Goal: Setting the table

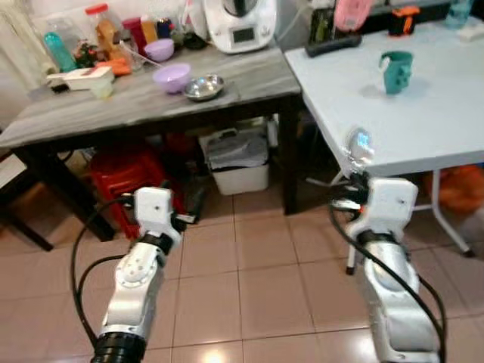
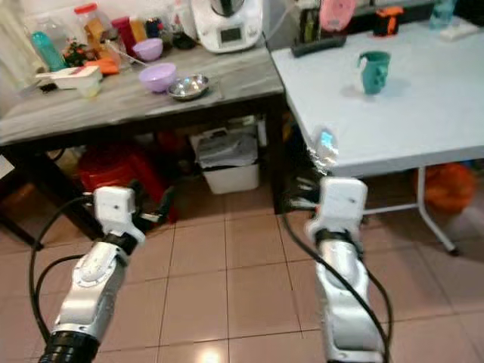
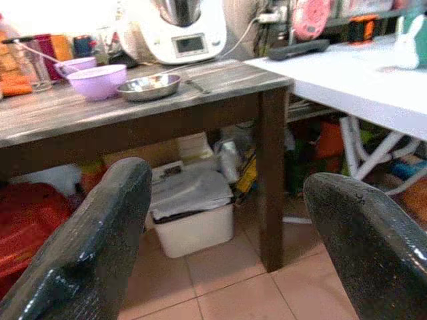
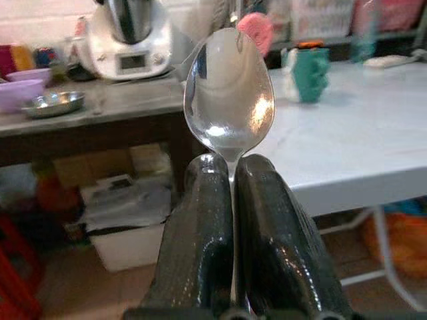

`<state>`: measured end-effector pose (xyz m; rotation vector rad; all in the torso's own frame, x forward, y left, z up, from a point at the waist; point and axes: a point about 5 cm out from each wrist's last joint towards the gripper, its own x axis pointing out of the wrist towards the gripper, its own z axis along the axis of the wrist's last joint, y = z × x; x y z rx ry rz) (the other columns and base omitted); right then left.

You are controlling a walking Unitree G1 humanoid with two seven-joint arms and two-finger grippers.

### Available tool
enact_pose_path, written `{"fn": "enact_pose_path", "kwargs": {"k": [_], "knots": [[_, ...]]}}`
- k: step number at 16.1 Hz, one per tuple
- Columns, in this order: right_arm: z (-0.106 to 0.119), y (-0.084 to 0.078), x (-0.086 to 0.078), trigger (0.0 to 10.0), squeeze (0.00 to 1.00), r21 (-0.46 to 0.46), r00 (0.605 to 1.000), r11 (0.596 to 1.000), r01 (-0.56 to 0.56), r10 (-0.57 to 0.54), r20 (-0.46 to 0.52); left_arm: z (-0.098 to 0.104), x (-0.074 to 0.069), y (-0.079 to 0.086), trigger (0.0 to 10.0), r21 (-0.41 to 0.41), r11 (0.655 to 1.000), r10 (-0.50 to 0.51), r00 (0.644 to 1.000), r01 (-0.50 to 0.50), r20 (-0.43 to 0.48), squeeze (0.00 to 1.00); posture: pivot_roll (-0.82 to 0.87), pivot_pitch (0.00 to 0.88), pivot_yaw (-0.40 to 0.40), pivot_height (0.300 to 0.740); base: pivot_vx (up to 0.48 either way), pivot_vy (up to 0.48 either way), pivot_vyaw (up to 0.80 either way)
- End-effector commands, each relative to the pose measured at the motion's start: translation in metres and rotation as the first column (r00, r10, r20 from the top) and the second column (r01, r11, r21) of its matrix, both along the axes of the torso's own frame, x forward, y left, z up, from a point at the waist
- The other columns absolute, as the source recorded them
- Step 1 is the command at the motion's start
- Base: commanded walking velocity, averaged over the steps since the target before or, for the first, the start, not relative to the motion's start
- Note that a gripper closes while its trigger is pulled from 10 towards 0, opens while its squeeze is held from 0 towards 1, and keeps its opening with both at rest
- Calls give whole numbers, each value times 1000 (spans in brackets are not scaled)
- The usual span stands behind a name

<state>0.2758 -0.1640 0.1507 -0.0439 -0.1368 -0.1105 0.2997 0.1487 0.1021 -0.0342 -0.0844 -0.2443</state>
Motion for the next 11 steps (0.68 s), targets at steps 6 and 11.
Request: {"fn": "enact_pose_path", "kwargs": {"k": [6,11], "knots": [[6,11,2,10000,0,18,998,999,-47,46,33,-1,-1,13,10000,6,1000,29,1000,-29,-10,0,-81,21,152,740,0,0,473],[6,12,2,10000,0,20,998,998,-52,51,33,-3,-3,11,10000,-1,1000,20,1000,-20,-14,0,-82,23,151,740,250,0,445]]}}
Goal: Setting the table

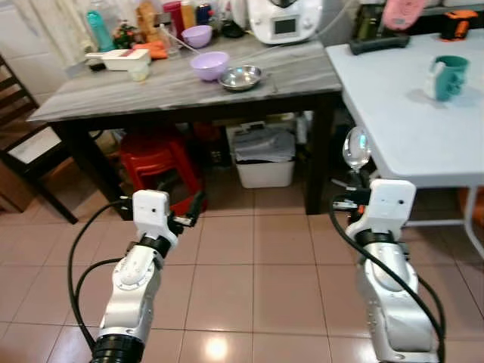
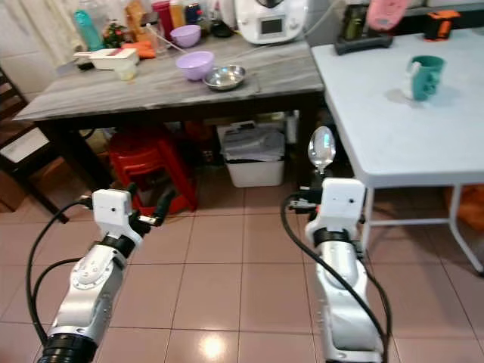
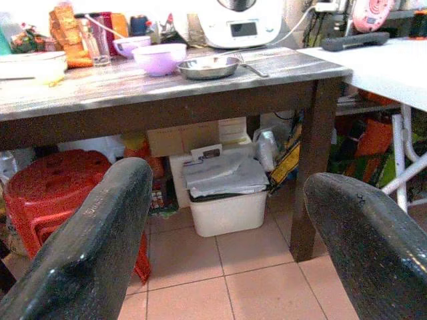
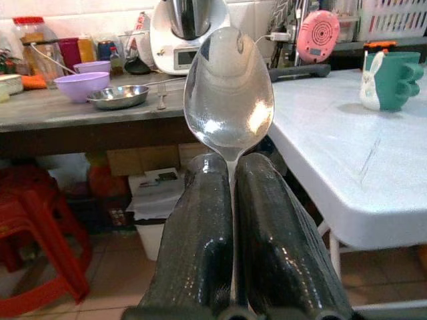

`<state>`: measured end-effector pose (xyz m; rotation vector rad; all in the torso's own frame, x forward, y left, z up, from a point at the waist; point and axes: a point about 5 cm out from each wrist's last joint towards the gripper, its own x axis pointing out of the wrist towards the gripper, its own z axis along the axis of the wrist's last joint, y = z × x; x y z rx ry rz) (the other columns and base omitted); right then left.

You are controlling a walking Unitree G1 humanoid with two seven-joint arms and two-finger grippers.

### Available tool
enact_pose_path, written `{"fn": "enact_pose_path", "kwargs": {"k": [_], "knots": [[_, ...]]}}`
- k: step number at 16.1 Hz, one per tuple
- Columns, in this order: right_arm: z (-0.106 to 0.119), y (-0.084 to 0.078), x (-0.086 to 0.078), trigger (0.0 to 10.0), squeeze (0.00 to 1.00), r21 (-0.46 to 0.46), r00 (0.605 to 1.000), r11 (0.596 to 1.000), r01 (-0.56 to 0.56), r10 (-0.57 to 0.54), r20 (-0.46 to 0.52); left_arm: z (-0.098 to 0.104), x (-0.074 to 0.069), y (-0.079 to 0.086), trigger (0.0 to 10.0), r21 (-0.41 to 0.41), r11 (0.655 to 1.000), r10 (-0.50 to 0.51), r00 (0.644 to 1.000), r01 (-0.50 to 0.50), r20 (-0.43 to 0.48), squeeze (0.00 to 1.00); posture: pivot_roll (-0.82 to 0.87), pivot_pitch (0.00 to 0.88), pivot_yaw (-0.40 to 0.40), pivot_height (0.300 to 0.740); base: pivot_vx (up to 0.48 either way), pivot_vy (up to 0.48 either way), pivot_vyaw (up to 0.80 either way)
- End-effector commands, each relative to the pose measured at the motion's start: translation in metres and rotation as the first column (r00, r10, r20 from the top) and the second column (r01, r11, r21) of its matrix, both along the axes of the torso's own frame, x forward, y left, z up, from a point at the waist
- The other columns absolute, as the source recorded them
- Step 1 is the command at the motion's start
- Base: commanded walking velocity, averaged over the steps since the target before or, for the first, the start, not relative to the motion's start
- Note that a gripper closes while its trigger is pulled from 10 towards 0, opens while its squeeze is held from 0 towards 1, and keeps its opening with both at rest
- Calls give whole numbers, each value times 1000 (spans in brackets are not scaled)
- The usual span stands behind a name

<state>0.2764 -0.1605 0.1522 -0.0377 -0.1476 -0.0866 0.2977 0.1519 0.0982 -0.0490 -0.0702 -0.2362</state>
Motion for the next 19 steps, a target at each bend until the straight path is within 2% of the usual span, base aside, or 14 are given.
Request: {"fn": "enact_pose_path", "kwargs": {"k": [1,19], "knots": [[5,8,2,10000,0,18,999,999,-27,27,23,1,0,7,10000,12,1000,13,1000,-13,2,0,-82,23,151,740,262,0,413],[3,9,2,10000,0,33,1000,999,-24,23,22,3,0,-1,10000,3,1000,-18,1000,18,3,0,-84,24,161,740,278,0,23]]}}
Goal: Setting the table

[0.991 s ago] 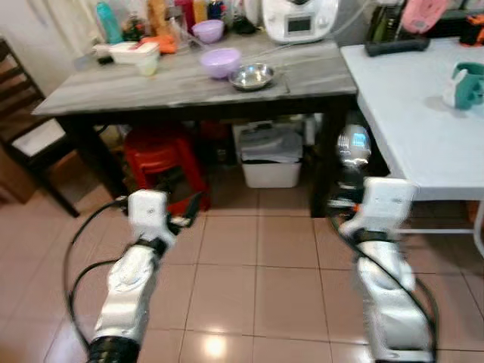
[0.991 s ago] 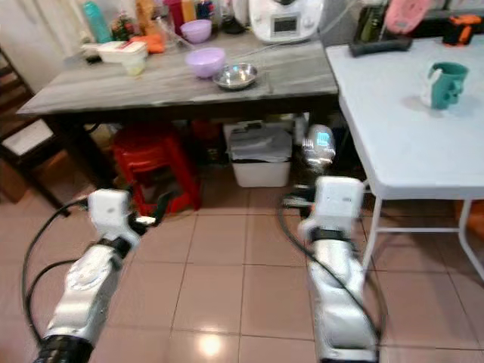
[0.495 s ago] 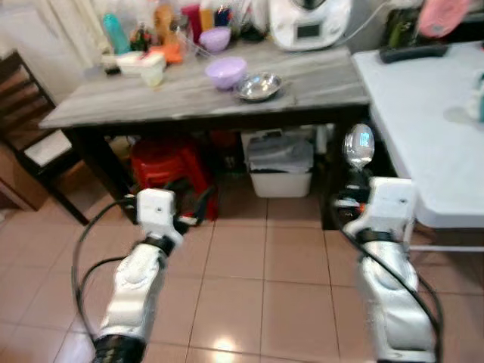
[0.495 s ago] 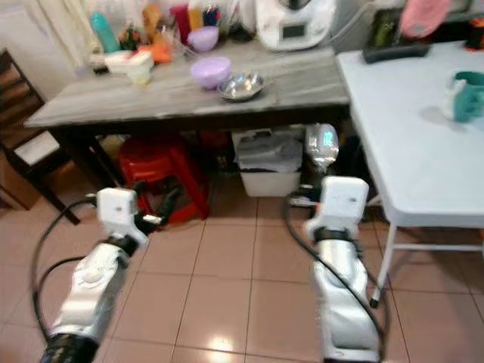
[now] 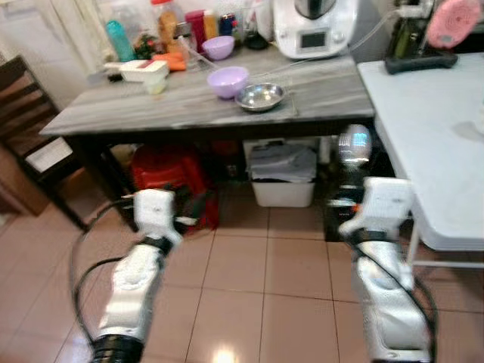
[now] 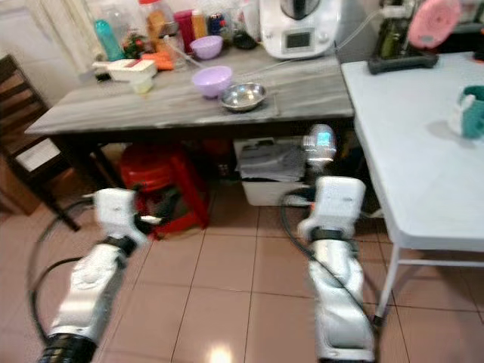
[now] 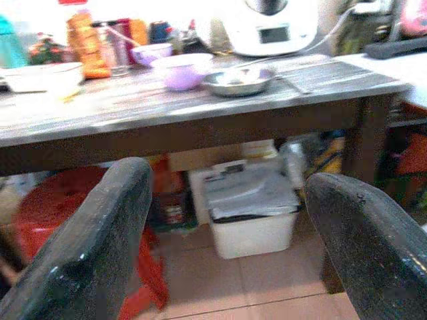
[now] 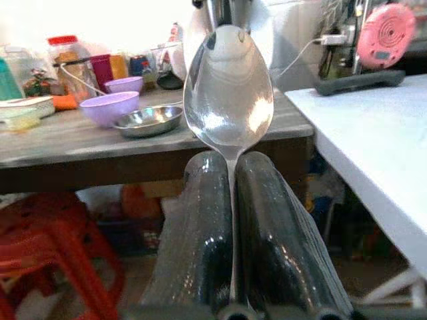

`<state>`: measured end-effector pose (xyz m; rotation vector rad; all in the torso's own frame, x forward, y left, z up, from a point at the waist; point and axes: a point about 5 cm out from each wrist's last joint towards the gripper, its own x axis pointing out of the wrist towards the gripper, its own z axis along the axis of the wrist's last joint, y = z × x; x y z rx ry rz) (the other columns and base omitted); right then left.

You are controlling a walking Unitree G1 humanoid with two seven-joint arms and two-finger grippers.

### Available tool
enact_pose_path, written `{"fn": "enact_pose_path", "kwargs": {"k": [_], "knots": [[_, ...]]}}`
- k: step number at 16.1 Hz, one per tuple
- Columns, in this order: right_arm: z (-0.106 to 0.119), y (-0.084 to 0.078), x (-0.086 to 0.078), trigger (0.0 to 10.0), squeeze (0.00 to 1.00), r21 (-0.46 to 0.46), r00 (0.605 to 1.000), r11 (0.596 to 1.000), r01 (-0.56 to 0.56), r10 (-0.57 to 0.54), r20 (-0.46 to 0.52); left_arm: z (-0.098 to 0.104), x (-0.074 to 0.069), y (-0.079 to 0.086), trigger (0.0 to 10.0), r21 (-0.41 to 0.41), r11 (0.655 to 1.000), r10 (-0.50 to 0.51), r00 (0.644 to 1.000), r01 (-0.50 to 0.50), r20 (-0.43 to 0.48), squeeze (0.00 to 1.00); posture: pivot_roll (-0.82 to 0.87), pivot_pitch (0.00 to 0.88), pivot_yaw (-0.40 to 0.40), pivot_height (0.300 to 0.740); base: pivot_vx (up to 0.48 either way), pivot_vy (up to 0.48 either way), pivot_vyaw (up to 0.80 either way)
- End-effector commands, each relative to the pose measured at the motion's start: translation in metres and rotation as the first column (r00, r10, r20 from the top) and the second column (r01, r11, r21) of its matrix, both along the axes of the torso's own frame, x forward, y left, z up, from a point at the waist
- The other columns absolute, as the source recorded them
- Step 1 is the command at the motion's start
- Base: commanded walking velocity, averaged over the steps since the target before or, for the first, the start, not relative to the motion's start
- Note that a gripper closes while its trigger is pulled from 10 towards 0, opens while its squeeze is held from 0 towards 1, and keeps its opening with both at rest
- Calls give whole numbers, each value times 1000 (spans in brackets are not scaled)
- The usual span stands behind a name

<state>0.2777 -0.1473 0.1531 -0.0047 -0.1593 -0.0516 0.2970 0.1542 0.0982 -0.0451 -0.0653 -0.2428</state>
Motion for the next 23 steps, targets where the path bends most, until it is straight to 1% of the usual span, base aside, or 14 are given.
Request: {"fn": "enact_pose_path", "kwargs": {"k": [1,4,12,23], "knots": [[2,-5,0,10000,0,4,1000,1000,15,-15,9,3,1,-4,10000,-2,1000,-13,1000,13,7,0,-84,25,161,740,326,0,0],[0,-5,0,10000,0,20,1000,1000,17,-17,-1,2,0,-6,10000,-6,1000,-25,1000,25,5,0,-86,25,160,740,355,0,0],[-1,-5,0,10000,0,17,1000,1000,13,-13,-4,2,0,-8,10000,-7,999,-38,999,38,3,0,-87,20,161,740,376,0,-58],[-2,-3,1,10000,0,4,1000,1000,6,-6,-2,1,0,-8,10000,-6,999,-38,999,38,-1,0,-83,25,164,740,480,0,0]]}}
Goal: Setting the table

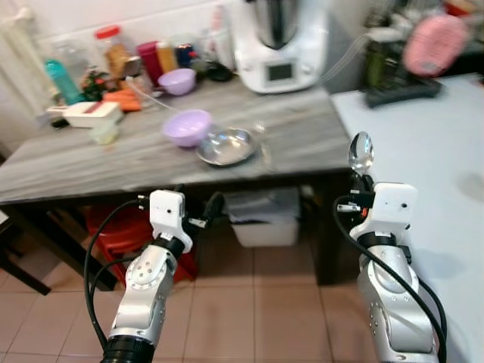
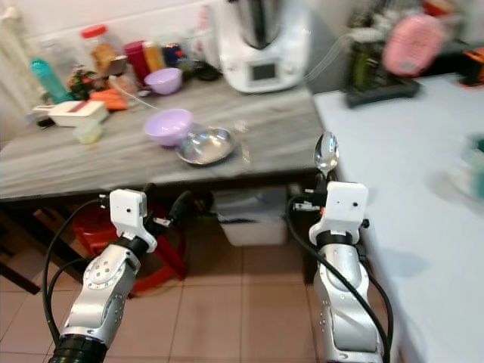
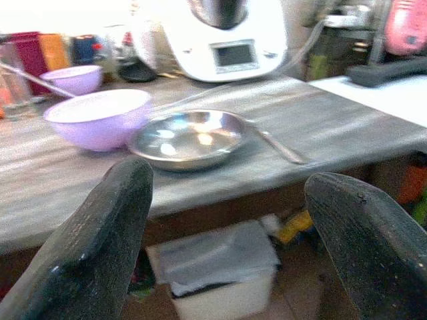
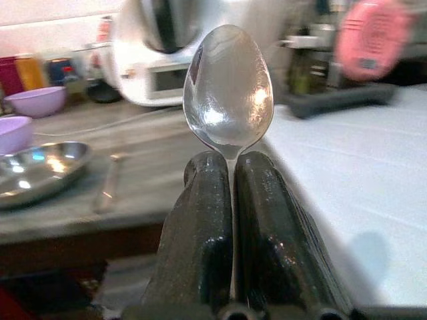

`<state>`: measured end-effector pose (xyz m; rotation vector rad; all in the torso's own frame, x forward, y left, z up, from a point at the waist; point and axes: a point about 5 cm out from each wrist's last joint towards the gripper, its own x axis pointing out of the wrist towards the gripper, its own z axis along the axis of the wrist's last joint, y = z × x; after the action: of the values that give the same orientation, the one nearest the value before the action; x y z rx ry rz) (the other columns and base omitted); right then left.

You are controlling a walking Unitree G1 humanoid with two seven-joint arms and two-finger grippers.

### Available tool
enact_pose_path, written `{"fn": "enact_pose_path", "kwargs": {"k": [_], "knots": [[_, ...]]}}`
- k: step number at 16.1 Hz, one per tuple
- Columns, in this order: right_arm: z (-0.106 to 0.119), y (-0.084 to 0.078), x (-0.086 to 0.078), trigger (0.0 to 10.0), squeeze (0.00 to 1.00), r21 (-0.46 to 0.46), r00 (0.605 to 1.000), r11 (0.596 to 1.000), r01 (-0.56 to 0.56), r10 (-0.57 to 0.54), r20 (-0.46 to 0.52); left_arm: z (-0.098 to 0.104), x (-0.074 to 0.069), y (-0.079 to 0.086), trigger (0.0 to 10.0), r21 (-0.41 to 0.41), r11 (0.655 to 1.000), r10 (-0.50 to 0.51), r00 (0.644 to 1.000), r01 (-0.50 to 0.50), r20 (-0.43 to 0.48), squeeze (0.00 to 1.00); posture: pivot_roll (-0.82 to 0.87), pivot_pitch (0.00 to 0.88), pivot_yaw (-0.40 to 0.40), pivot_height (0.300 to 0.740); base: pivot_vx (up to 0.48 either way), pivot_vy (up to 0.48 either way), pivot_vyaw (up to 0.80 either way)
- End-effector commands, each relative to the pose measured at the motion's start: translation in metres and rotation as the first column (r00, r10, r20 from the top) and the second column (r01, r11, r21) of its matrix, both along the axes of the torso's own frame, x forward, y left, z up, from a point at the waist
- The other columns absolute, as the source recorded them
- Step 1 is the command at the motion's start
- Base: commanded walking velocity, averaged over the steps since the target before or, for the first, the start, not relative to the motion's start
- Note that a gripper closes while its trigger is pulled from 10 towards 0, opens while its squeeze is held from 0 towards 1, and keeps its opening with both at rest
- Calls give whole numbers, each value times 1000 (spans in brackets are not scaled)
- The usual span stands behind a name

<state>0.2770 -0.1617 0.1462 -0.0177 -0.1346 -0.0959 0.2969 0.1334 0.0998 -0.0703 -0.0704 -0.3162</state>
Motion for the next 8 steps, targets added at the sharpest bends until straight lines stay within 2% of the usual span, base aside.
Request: {"fn": "enact_pose_path", "kwargs": {"k": [1,8], "knots": [[5,11,2,10000,0,14,999,999,-38,38,22,0,0,12,10000,16,999,36,999,-36,-4,0,-83,25,164,740,480,0,0],[5,10,2,10000,0,14,999,999,-31,31,23,-1,-1,11,10000,13,999,31,999,-31,-8,0,-86,25,162,740,466,0,0]]}}
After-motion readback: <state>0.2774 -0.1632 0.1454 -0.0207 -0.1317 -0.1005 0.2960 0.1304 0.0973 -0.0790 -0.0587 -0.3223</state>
